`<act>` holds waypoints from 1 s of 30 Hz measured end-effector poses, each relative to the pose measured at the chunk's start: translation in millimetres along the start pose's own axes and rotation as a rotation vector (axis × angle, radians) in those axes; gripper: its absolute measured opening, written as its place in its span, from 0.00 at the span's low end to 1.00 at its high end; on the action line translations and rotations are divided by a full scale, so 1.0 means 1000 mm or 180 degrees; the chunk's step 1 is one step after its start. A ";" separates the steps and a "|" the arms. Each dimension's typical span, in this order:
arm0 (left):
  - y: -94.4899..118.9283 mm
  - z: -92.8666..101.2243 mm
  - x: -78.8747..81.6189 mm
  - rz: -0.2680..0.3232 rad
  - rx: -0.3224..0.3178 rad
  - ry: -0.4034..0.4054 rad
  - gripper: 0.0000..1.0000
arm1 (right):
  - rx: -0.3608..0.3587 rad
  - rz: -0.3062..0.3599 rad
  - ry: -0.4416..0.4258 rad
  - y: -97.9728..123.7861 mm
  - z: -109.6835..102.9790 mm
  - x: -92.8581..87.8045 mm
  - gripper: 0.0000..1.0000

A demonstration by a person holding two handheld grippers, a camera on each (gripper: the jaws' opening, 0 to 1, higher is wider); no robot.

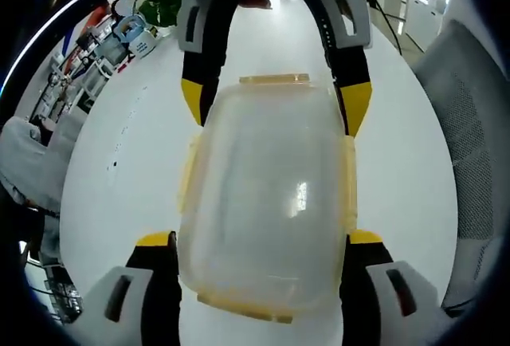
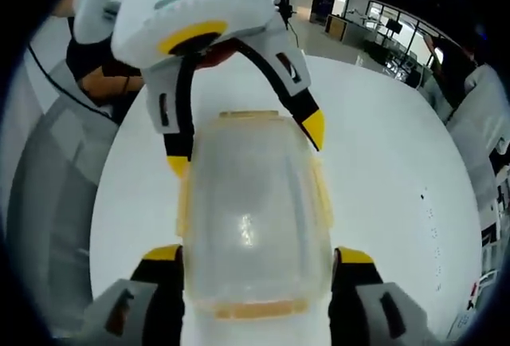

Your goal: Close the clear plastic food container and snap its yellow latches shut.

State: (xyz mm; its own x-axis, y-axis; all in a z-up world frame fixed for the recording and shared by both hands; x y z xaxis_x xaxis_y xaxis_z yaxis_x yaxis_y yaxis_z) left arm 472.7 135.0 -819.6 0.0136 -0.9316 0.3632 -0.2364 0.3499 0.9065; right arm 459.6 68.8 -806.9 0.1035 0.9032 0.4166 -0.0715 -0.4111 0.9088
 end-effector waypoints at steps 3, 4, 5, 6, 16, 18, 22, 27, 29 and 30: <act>0.002 0.001 -0.004 -0.0007 0.0002 0.0002 0.81 | 0.0000 -0.0003 0.0003 -0.002 -0.001 0.003 0.74; 0.003 0.002 -0.005 -0.0002 0.0003 0.0004 0.81 | 0.0000 -0.0001 0.0004 -0.002 -0.002 0.004 0.74; 0.004 0.002 -0.005 0.0002 0.0005 0.0006 0.81 | -0.0001 -0.0001 0.0005 -0.002 -0.002 0.004 0.74; 0.003 0.002 -0.006 0.0012 0.0006 0.0003 0.81 | -0.0002 -0.0007 0.0002 -0.002 -0.002 0.005 0.74; 0.000 0.000 -0.004 0.0005 0.0002 -0.0028 0.83 | 0.0013 -0.0007 0.0011 -0.002 -0.001 0.004 0.74; -0.001 -0.001 -0.004 0.0020 0.0001 -0.0014 0.83 | 0.0020 -0.0012 0.0023 -0.002 0.001 0.004 0.74; -0.002 -0.003 -0.002 0.0035 0.0007 0.0006 0.83 | 0.0029 -0.0017 0.0042 -0.001 0.004 0.003 0.74; -0.003 -0.007 -0.001 0.0046 0.0011 0.0027 0.83 | 0.0036 -0.0018 0.0060 -0.001 0.008 0.003 0.74; -0.003 -0.010 -0.001 0.0047 0.0011 0.0030 0.83 | 0.0036 -0.0008 0.0063 -0.001 0.011 0.003 0.74; -0.003 -0.011 0.000 0.0048 0.0011 0.0028 0.83 | 0.0035 -0.0006 0.0061 -0.001 0.012 0.003 0.74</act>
State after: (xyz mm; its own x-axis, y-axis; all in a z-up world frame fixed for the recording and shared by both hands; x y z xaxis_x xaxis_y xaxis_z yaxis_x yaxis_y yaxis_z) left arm 484.2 135.2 -820.3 0.0187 -0.9253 0.3788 -0.2399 0.3637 0.9001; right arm 472.3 70.4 -806.7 0.0847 0.9061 0.4146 -0.0604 -0.4106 0.9098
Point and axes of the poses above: the point that each gripper's makers call its tool centre point, and the gripper's own axes: y roughly backward along the fingers, z roughly to its right, x roughly out of its top, the point moved 1 cm from there along y, roughly backward along the fingers, and after that the axes turned 4 degrees about -z, right-handed, at the moved point
